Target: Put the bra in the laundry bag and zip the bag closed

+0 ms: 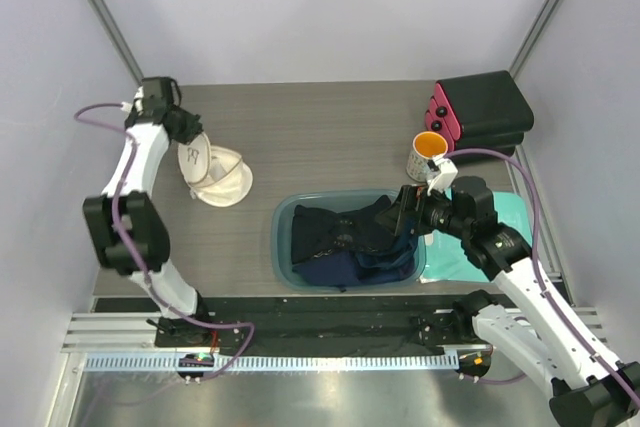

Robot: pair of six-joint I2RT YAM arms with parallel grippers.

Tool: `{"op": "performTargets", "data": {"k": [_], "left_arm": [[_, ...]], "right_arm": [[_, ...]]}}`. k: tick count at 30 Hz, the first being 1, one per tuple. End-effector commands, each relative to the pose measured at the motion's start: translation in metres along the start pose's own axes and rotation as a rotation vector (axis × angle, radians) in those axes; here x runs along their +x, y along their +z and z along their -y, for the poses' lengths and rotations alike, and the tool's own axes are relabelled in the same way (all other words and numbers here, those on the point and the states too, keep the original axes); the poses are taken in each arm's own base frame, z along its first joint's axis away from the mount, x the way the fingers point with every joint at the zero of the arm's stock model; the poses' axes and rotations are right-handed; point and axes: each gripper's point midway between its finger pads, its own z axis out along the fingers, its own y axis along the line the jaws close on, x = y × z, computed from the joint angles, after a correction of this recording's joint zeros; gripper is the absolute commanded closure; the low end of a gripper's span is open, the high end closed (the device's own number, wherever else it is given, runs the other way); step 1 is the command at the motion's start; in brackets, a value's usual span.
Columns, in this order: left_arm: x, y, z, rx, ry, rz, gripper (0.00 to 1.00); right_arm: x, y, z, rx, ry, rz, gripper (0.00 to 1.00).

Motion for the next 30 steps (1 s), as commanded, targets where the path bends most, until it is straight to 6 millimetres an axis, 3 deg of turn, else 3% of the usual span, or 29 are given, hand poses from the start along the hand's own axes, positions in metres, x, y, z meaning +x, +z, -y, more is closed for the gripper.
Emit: {"op": "performTargets", "data": {"k": [1,3,5,6,12,14,15,16,17,18,19,23,24,25,26,28,29,30], "left_arm": [[0.002,-0.033,0.023,0.324,0.142,-0.016,1.00],[0.004,-0.052,0.017,0.367,0.133,-0.029,1.00],[0.008,-0.053,-0.007,0.363,0.096,-0.045,1.00],[0.003,-0.066,-0.012,0.375,0.094,-0.006,1.00],[-0.021,-0.077,-0.107,0.056,0.036,0.136,1.00],[-0.039,-0.089,-0.143,-0.091,-0.044,0.239,0.87],[-0.037,-0.093,-0.159,-0.152,-0.071,0.244,0.74],[-0.041,-0.100,-0.168,-0.186,-0.112,0.279,0.33],[-0.047,-0.106,-0.180,-0.247,-0.125,0.330,0.17],[-0.045,-0.110,-0.184,-0.263,-0.125,0.335,0.09],[-0.047,-0.116,-0.184,-0.263,-0.122,0.349,0.01],[-0.048,-0.131,-0.178,-0.242,-0.085,0.375,0.04],[-0.040,-0.122,-0.151,-0.103,-0.035,0.340,0.09],[-0.035,-0.119,-0.135,-0.024,0.018,0.322,0.17],[-0.024,-0.110,-0.122,0.033,0.071,0.279,0.19],[0.008,-0.105,-0.080,0.155,0.190,0.170,0.20],[0.026,-0.092,-0.071,0.167,0.237,0.094,0.20],[0.049,-0.095,-0.045,0.242,0.309,0.030,0.19]], "right_arm": [[-0.006,0.001,-0.008,-0.045,0.007,0.034,0.00],[-0.005,0.002,-0.008,-0.050,0.007,0.030,0.00],[-0.002,0.004,-0.010,-0.062,0.008,0.017,0.00],[-0.002,0.006,-0.010,-0.063,0.011,0.008,0.00],[0.000,0.010,-0.011,-0.075,0.001,-0.018,0.00],[0.001,0.013,-0.009,-0.071,0.006,-0.024,0.00],[0.001,0.014,-0.008,-0.068,0.007,-0.027,0.00],[0.002,0.015,-0.007,-0.064,0.012,-0.031,0.00],[0.001,0.016,-0.005,-0.051,0.014,-0.030,0.00],[0.001,0.017,-0.003,-0.041,0.016,-0.029,0.00],[0.001,0.018,-0.001,-0.033,0.018,-0.028,0.00],[0.001,0.020,0.005,0.004,0.018,-0.038,0.00],[0.000,0.020,0.006,0.011,0.018,-0.035,0.00],[-0.001,0.021,0.007,0.018,0.018,-0.034,0.00],[-0.001,0.022,0.009,0.026,0.018,-0.035,0.00],[-0.004,0.024,0.010,0.052,-0.006,-0.026,0.00],[-0.003,0.027,0.011,0.066,-0.011,-0.037,0.00],[-0.004,0.029,0.004,0.067,-0.035,-0.039,0.00]]}}
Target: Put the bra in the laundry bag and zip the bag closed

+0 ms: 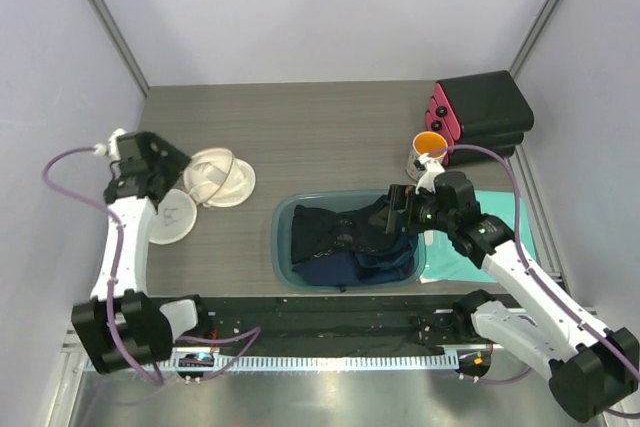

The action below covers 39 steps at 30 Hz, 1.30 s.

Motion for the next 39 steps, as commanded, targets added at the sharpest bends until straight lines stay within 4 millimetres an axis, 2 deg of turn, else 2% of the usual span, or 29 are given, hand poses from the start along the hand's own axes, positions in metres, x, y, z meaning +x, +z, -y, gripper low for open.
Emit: {"op": "performTargets", "data": {"k": [1,2,3,5,6,8,9,10,11,12,14,17,20,24,26,30,32,37,39], "left_arm": [[0.075,-0.015,0.106,0.418,0.244,-0.273,0.21],[0.090,-0.021,0.120,0.483,0.269,-0.309,0.23],[0.120,-0.037,0.143,0.588,0.326,-0.349,0.24],[0.147,-0.055,0.158,0.670,0.405,-0.355,0.26],[0.171,-0.077,0.165,0.729,0.472,-0.366,0.28],[0.192,-0.082,0.157,0.713,0.536,-0.326,0.30],[0.216,-0.098,0.157,0.760,0.581,-0.354,0.32],[0.225,-0.105,0.154,0.781,0.602,-0.355,0.32],[0.236,-0.099,0.142,0.742,0.630,-0.342,0.33],[0.249,-0.107,0.138,0.742,0.669,-0.330,0.34],[0.265,-0.102,0.125,0.710,0.734,-0.315,0.35],[0.284,-0.095,0.118,0.655,0.842,-0.292,0.38],[0.293,-0.083,0.124,0.606,0.925,-0.288,0.37],[0.299,-0.063,0.131,0.513,1.047,-0.277,0.29],[0.299,-0.057,0.138,0.492,1.087,-0.255,0.27],[0.303,-0.036,0.135,0.411,1.183,-0.227,0.26],[0.312,-0.036,0.138,0.436,1.203,-0.258,0.28],[0.334,-0.032,0.130,0.459,1.223,-0.339,0.32],[0.340,-0.032,0.131,0.480,1.210,-0.350,0.42]], "right_arm": [[-0.022,0.004,-0.014,0.030,-0.085,0.041,0.00],[-0.021,0.006,-0.018,0.032,-0.094,0.033,0.00],[-0.020,0.012,-0.021,0.036,-0.106,0.015,0.00],[-0.013,0.020,-0.027,0.051,-0.137,-0.011,0.00],[-0.012,0.025,-0.028,0.064,-0.146,-0.025,0.00],[-0.009,0.031,-0.021,0.129,-0.155,-0.028,0.00],[-0.008,0.034,-0.017,0.154,-0.157,-0.034,0.00],[-0.002,0.038,-0.013,0.169,-0.156,-0.059,0.00],[-0.007,0.039,0.001,0.246,-0.158,-0.034,0.00],[-0.007,0.039,0.008,0.285,-0.159,-0.033,0.00],[-0.014,0.037,0.029,0.403,-0.164,0.004,0.01],[-0.020,0.033,0.048,0.507,-0.167,0.044,0.08],[-0.021,0.036,0.049,0.517,-0.173,0.043,0.12],[-0.016,0.042,0.042,0.465,-0.166,0.017,0.21],[-0.013,0.044,0.039,0.440,-0.156,0.011,0.27],[-0.009,0.045,0.027,0.363,-0.141,0.007,0.36],[-0.006,0.045,0.024,0.337,-0.130,0.004,0.38],[-0.008,0.041,0.022,0.326,-0.121,0.024,0.38],[-0.007,0.041,0.021,0.317,-0.119,0.023,0.38]]}}
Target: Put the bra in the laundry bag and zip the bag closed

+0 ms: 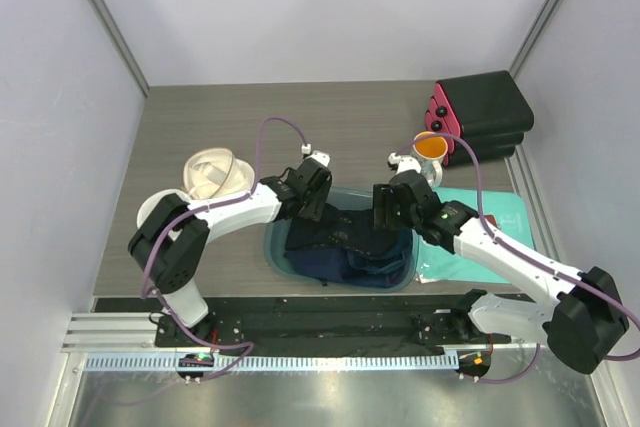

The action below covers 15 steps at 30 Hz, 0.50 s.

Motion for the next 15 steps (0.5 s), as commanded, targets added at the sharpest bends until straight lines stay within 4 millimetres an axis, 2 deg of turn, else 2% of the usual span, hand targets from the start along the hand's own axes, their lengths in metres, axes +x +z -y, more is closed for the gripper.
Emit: {"op": "performTargets", "data": {"k": [1,2,4,5,7,8,9,14,15], "left_arm": [[-0.007,0.002,0.010,0.038,0.008,0.024,0.46],[-0.008,0.003,0.009,0.028,-0.005,0.028,0.53],[-0.012,0.002,0.009,0.031,-0.011,0.043,0.59],[-0.014,0.000,0.011,0.038,-0.007,0.050,0.70],[-0.019,-0.004,0.013,0.044,-0.003,0.065,0.79],[-0.023,-0.008,0.013,0.048,-0.005,0.081,0.94],[-0.026,-0.011,0.013,0.050,-0.009,0.090,1.00],[-0.036,-0.031,0.010,0.038,-0.029,0.147,1.00],[-0.045,-0.045,0.009,0.046,-0.047,0.184,1.00]], "right_arm": [[-0.015,-0.007,-0.008,-0.045,0.033,0.063,0.38],[-0.014,-0.007,-0.009,-0.048,0.036,0.061,0.38],[-0.015,-0.007,-0.009,-0.050,0.034,0.062,0.38],[-0.013,-0.006,-0.009,-0.052,0.035,0.056,0.38],[-0.011,-0.006,-0.009,-0.050,0.042,0.051,0.38],[-0.009,-0.005,-0.007,-0.046,0.043,0.049,0.38],[-0.008,-0.005,-0.007,-0.046,0.046,0.049,0.38],[-0.004,-0.005,-0.005,-0.044,0.051,0.042,0.38],[-0.004,-0.006,-0.004,-0.043,0.054,0.046,0.38]]}}
